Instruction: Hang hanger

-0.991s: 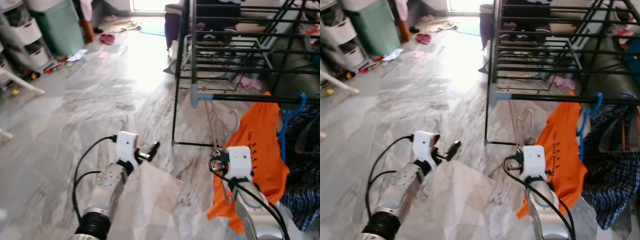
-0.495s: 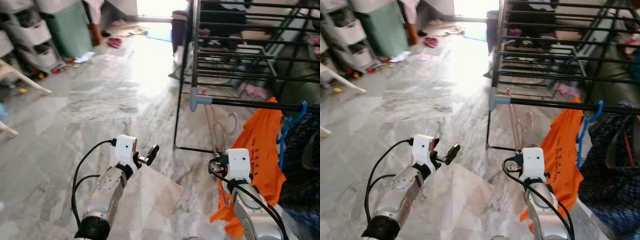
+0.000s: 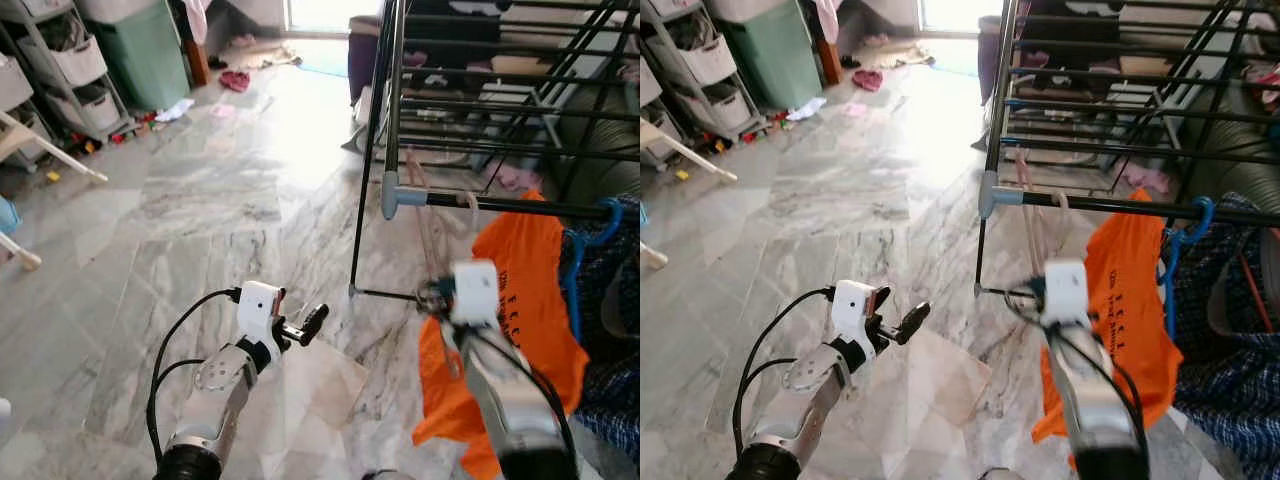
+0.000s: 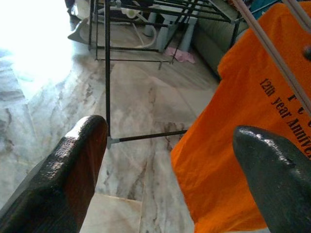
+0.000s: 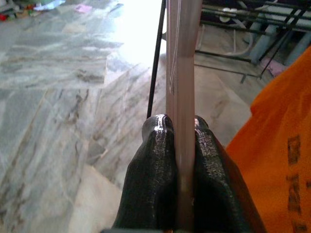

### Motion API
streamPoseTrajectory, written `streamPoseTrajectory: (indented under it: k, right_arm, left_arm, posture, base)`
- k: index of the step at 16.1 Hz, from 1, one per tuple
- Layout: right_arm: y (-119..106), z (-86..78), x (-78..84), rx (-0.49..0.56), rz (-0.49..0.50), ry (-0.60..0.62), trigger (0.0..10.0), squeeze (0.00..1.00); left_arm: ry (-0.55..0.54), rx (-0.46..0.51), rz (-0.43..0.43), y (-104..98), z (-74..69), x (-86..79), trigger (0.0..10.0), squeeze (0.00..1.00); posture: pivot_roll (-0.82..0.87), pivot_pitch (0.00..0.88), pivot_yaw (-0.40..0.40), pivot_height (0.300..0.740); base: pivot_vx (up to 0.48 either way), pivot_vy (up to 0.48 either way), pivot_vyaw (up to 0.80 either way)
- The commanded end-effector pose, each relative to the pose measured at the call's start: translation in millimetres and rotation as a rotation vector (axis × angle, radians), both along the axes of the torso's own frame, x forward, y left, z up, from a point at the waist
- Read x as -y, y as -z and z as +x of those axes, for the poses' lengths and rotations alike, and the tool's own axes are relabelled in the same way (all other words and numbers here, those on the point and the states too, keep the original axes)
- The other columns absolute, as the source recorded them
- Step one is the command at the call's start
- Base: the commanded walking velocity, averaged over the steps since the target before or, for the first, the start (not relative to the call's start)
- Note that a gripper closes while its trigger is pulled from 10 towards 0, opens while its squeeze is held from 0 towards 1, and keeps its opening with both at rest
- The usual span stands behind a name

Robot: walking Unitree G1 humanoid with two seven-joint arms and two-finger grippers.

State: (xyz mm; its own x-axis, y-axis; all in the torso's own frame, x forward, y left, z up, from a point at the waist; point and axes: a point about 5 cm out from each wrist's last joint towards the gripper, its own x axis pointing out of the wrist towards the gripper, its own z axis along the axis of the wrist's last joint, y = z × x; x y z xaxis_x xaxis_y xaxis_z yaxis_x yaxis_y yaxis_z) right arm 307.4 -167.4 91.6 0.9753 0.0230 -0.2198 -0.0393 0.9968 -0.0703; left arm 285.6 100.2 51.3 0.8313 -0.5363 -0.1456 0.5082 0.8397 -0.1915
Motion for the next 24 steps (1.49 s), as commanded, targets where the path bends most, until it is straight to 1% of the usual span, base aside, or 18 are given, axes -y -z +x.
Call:
streamPoseTrajectory:
  k: [1, 2, 3, 4, 6, 9, 13, 18, 19, 21, 22, 24]
  right_arm:
    - [1.5, 5.4, -1.1, -0.028, 0.021, 0.014, 10.0, 0.00]
    - [0.4, 9.9, -2.4, -0.042, 0.013, 0.021, 10.0, 0.00]
    - [3.5, 13.3, 0.2, -0.079, 0.012, 0.047, 10.0, 0.00]
    - [2.8, 17.6, 2.8, -0.082, 0.034, 0.067, 10.0, 0.00]
    - [4.4, 22.4, 7.8, -0.116, 0.046, 0.101, 10.0, 0.00]
    - [8.6, 24.9, 14.0, -0.155, 0.054, 0.137, 10.0, 0.00]
    - [15.3, 24.6, 20.2, -0.195, 0.063, 0.159, 10.0, 0.00]
    - [13.1, 31.4, 30.1, -0.217, 0.091, 0.182, 10.0, 0.00]
    - [6.4, 37.4, 30.2, -0.195, 0.079, 0.170, 10.0, 0.00]
    - [1.8, 42.2, 25.8, -0.182, 0.073, 0.144, 10.0, 0.00]
    - [4.1, 41.4, 23.1, -0.192, 0.071, 0.135, 10.0, 0.00]
    - [20.3, 33.8, 7.8, -0.256, 0.075, 0.071, 10.0, 0.00]
  left_arm:
    - [0.015, 0.011, -0.002, -1.6, -1.9, -1.7, 10.0, 0.00]
    - [0.018, 0.013, -0.005, -1.9, -2.4, -2.2, 10.0, 0.00]
    - [0.022, 0.014, -0.008, -2.1, -3.4, -1.5, 10.0, 0.00]
    - [0.026, 0.015, -0.014, -2.1, -4.4, -1.2, 10.0, 0.00]
    - [0.036, 0.013, -0.026, -1.4, -7.1, -0.8, 10.0, 0.00]
    - [0.058, 0.017, -0.039, -2.4, -9.4, 0.7, 10.0, 0.00]
    - [0.067, 0.017, -0.038, -2.8, -9.0, 2.6, 10.0, 0.00]
    - [0.077, 0.012, -0.038, -2.2, -9.9, 4.5, 10.0, 0.00]
    - [0.078, 0.011, -0.036, -2.0, -9.5, 5.0, 10.0, 0.00]
    - [0.079, 0.009, -0.035, -1.9, -9.2, 6.0, 10.0, 0.00]
    - [0.079, 0.008, -0.035, -1.8, -9.3, 6.0, 10.0, 0.00]
    - [0.077, 0.004, -0.032, -0.7, -10.1, 6.3, 10.0, 0.00]
  posture:
    - [-0.15, 0.122, 0.007, 0.740]
    - [-0.15, 0.122, 0.007, 0.740]
    - [-0.14, 0.118, 0.003, 0.740]
    - [-0.13, 0.119, 0.002, 0.740]
    - [-0.13, 0.121, 0.003, 0.740]
    - [-0.13, 0.123, 0.003, 0.740]
    - [-0.14, 0.127, 0.006, 0.740]
    - [-0.14, 0.129, 0.006, 0.740]
    - [-0.14, 0.128, 0.006, 0.740]
    - [-0.14, 0.127, 0.004, 0.740]
    - [-0.14, 0.127, 0.004, 0.740]
    - [-0.14, 0.125, 0.001, 0.740]
  base:
    - [0.000, 0.000, 0.00]
    - [0.000, 0.000, 0.00]
    - [0.000, 0.000, 0.00]
    - [0.000, 0.000, 0.00]
    - [0.000, 0.000, 0.00]
    - [0.000, 0.000, 0.00]
    - [0.000, 0.000, 0.00]
    - [0.000, 0.000, 0.00]
    - [0.000, 0.000, 0.00]
    - [0.000, 0.000, 0.00]
    - [0.000, 0.000, 0.00]
    - [0.000, 0.000, 0.00]
